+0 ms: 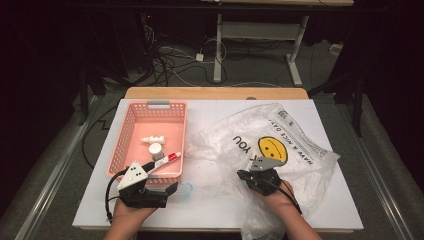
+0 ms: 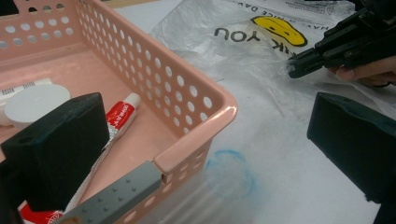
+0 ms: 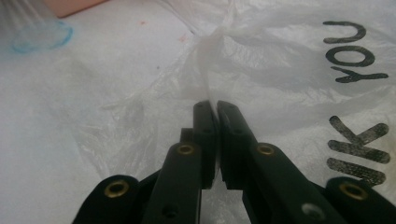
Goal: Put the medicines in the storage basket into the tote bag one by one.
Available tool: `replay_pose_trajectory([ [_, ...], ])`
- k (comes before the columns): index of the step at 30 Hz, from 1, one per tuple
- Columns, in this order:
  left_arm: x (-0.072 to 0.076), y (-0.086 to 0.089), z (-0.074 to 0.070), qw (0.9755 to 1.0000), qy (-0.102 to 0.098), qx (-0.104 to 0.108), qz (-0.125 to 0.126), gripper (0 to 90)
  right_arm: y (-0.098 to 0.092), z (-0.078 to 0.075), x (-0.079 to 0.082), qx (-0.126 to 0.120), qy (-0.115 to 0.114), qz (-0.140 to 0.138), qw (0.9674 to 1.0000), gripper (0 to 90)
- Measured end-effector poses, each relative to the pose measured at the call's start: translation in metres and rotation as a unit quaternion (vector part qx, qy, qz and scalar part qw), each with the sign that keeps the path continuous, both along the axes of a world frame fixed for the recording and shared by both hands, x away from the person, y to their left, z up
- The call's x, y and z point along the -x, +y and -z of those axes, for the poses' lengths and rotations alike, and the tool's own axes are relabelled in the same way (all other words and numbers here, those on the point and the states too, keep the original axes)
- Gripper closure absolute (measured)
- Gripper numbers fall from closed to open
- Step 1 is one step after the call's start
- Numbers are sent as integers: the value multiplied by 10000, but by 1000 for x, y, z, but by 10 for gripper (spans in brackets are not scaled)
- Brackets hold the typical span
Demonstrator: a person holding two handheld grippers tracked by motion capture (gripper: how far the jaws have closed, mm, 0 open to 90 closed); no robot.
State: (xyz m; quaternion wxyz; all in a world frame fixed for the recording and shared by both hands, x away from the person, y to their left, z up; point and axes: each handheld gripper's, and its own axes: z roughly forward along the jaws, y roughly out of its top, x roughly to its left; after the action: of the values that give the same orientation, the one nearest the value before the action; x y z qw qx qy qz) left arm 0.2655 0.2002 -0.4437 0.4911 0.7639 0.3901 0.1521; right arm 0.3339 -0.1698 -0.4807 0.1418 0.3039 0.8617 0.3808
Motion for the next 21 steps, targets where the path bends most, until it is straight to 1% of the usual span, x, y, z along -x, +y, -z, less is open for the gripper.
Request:
replay_pose_trajectory([
  [1, 0, 0, 0, 10000, 0, 11, 16, 0, -1, -2, 0, -50, 3, 16, 10000, 888],
  [4, -1, 0, -1, 10000, -16, 39, 60, 0, -4, -7, 2, -180, -96, 20, 9998, 899],
  [8, 0, 4, -2, 10000, -35, 43, 27, 0, -9, -14, 3, -360, -197, 28, 9992, 900],
  [10, 1, 7, -3, 10000, -39, 52, -11, 0, -11, -17, 4, -402, -226, 49, 9989, 900],
  [17, 1, 16, -6, 9998, -51, 67, -179, 0, -18, -28, 6, -470, -491, 33, 9977, 900],
  [21, 1, 18, -6, 9997, -47, 82, -243, 0, -22, -34, 5, -619, -601, 58, 9963, 900],
])
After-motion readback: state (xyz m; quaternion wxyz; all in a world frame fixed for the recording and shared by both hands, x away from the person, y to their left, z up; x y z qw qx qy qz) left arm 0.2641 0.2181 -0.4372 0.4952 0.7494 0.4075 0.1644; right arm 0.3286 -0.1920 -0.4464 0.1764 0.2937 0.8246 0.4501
